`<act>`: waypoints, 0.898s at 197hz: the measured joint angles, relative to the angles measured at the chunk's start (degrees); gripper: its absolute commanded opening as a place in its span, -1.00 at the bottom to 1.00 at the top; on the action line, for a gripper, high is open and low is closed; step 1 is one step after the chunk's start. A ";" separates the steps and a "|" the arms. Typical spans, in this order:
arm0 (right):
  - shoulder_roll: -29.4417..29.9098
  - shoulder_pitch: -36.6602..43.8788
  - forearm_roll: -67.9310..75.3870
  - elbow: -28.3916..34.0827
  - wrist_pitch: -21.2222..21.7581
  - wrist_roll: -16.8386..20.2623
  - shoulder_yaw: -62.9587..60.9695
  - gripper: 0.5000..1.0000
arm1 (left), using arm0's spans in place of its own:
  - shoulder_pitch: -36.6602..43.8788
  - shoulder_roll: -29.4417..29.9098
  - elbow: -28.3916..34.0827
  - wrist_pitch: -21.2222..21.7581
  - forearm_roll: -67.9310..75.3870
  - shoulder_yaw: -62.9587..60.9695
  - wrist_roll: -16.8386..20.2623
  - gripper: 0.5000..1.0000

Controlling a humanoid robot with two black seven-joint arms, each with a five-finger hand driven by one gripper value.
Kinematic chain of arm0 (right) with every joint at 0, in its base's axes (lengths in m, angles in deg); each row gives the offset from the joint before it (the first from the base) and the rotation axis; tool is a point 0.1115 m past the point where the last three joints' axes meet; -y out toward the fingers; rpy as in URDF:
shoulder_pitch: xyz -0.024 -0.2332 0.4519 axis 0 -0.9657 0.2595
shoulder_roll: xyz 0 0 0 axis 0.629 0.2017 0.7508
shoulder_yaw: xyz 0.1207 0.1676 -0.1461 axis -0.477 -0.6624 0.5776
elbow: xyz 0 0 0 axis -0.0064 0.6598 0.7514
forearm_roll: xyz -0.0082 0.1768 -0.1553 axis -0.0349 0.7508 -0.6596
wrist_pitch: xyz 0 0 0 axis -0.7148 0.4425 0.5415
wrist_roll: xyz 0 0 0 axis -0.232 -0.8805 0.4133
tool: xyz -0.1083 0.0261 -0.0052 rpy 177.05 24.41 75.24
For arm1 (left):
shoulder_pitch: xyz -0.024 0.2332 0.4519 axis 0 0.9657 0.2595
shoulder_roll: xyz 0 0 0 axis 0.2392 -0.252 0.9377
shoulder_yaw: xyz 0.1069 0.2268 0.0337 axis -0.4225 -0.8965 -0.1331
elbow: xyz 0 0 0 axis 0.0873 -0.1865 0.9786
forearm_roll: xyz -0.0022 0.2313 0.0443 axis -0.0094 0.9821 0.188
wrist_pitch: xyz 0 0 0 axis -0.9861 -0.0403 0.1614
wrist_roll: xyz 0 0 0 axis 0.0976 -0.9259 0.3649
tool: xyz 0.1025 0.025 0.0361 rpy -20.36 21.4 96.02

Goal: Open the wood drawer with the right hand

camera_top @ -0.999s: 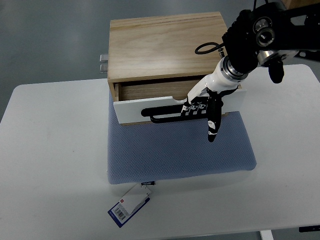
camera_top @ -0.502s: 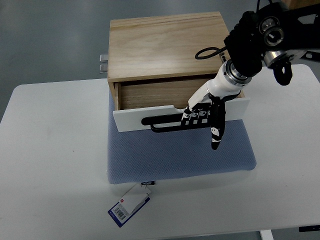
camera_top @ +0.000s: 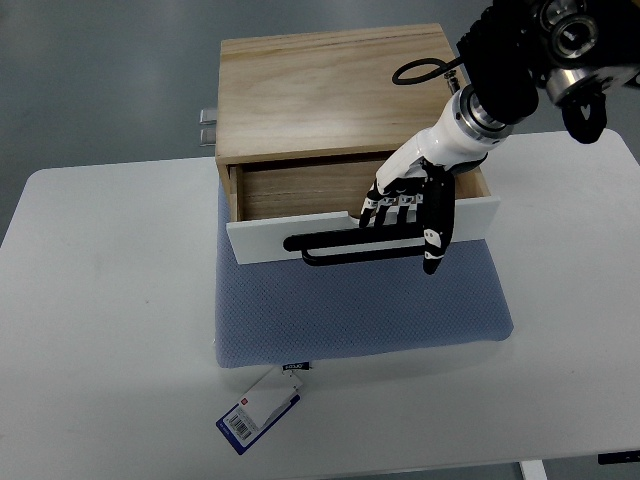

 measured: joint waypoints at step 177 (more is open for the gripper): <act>-7.25 -29.80 -0.03 -42.67 -9.59 -12.95 -45.68 0.77 | 0.00 0.00 -0.26 -0.08 0.27 -0.13 0.01 1.00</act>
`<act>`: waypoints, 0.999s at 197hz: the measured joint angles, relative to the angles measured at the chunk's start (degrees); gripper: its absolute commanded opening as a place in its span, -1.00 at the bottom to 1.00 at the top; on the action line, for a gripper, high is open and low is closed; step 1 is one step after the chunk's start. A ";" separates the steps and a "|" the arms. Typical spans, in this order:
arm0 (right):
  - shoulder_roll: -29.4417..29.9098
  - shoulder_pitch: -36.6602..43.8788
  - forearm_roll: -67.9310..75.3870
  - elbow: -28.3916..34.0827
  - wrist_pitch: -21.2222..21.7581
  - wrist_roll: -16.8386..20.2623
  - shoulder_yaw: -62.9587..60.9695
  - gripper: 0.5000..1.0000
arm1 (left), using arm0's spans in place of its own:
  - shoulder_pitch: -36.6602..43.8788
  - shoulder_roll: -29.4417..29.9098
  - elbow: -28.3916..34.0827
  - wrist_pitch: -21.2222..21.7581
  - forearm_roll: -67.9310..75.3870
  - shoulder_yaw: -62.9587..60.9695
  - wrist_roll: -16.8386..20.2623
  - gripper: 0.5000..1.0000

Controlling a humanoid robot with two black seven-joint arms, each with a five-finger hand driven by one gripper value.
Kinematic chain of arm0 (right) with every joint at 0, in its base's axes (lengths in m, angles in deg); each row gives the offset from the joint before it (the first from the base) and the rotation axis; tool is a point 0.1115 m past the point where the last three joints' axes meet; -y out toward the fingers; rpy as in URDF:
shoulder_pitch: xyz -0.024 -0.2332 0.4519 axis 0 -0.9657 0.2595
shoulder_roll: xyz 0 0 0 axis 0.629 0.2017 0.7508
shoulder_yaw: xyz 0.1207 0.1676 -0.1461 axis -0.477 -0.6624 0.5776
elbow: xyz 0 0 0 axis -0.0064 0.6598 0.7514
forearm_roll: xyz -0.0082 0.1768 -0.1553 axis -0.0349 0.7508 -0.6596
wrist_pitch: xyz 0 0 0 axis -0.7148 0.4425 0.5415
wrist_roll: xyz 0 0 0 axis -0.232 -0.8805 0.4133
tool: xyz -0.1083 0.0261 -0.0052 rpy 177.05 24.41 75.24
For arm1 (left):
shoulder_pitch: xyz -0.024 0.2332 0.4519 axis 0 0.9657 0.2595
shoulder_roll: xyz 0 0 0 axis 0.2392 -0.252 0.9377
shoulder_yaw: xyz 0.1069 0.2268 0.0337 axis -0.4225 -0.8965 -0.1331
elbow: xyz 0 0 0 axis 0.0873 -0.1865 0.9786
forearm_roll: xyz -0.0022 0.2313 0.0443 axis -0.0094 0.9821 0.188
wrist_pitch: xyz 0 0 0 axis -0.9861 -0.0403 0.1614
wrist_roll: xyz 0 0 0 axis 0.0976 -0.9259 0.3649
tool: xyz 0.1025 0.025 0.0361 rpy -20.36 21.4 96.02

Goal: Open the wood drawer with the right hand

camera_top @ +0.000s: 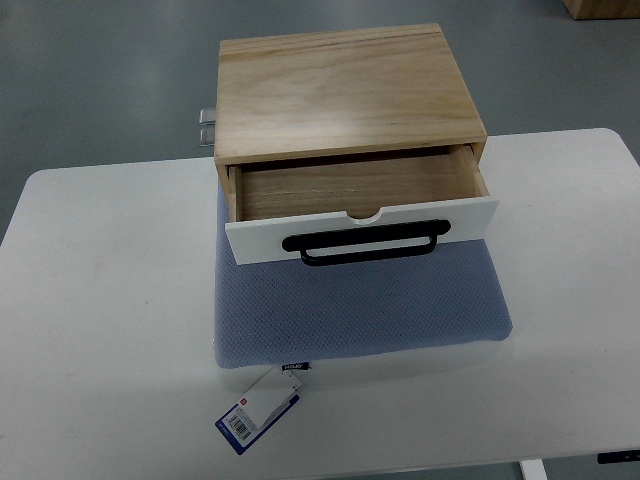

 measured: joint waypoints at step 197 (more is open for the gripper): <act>30.88 -39.69 0.29 -13.27 -9.28 -20.87 -60.19 0.78 | 0.00 0.00 0.11 0.10 -0.11 -0.41 -0.10 1.00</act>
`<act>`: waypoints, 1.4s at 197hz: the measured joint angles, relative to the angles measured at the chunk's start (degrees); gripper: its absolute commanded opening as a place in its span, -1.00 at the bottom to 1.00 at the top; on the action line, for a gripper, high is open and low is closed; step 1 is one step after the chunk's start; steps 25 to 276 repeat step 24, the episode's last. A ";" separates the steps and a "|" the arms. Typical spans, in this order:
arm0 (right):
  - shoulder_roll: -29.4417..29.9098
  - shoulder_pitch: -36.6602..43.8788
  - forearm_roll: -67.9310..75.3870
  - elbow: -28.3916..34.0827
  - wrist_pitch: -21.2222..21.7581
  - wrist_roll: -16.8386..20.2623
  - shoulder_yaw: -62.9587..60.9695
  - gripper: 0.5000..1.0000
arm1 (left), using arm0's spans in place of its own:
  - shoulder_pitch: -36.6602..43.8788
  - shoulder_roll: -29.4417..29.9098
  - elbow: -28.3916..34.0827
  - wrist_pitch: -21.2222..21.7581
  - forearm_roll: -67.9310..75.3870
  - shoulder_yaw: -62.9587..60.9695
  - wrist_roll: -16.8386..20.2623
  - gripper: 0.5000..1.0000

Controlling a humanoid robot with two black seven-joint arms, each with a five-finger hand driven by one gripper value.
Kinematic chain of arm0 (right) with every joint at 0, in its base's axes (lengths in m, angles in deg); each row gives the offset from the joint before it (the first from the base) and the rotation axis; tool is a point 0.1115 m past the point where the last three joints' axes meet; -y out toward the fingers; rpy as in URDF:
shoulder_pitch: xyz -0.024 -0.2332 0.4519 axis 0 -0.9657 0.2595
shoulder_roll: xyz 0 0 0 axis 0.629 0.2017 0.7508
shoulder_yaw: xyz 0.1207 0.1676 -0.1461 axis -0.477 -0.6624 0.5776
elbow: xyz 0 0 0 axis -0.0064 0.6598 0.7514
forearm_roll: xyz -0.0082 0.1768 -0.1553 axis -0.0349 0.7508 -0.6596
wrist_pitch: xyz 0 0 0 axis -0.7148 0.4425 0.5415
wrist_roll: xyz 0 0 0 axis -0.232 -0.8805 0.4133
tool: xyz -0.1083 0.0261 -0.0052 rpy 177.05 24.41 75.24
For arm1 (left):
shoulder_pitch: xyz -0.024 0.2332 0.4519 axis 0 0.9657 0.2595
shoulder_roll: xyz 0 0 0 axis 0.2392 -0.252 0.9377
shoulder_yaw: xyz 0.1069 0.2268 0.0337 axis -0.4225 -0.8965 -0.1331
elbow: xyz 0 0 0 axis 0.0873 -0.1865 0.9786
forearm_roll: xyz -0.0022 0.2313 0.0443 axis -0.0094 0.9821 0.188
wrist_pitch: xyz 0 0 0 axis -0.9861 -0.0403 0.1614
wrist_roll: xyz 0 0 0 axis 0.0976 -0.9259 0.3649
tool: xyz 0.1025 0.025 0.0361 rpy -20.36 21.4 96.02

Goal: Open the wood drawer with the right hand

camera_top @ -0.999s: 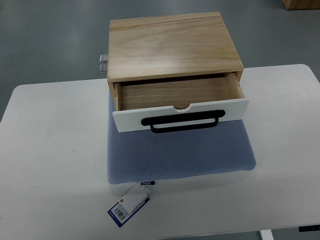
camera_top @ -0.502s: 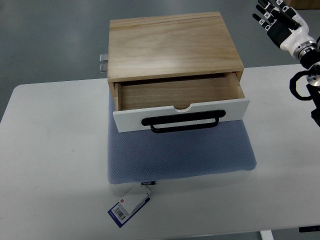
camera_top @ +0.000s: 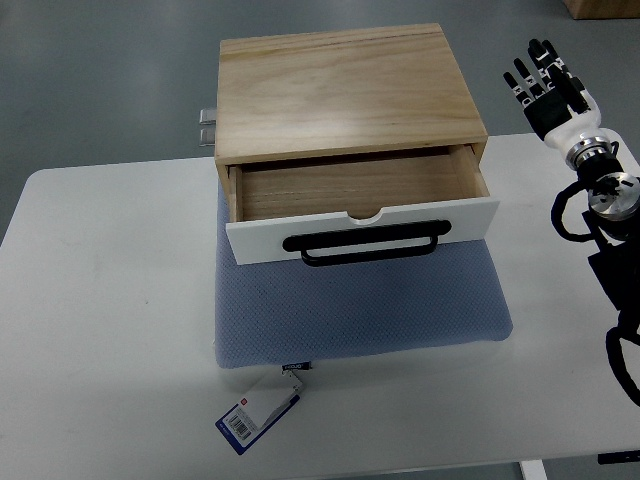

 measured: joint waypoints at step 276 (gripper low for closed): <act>0.64 -0.25 -0.01 -0.01 1.09 0.00 -1.15 0.78 | 0.00 0.00 0.01 0.00 0.01 -0.02 0.00 1.00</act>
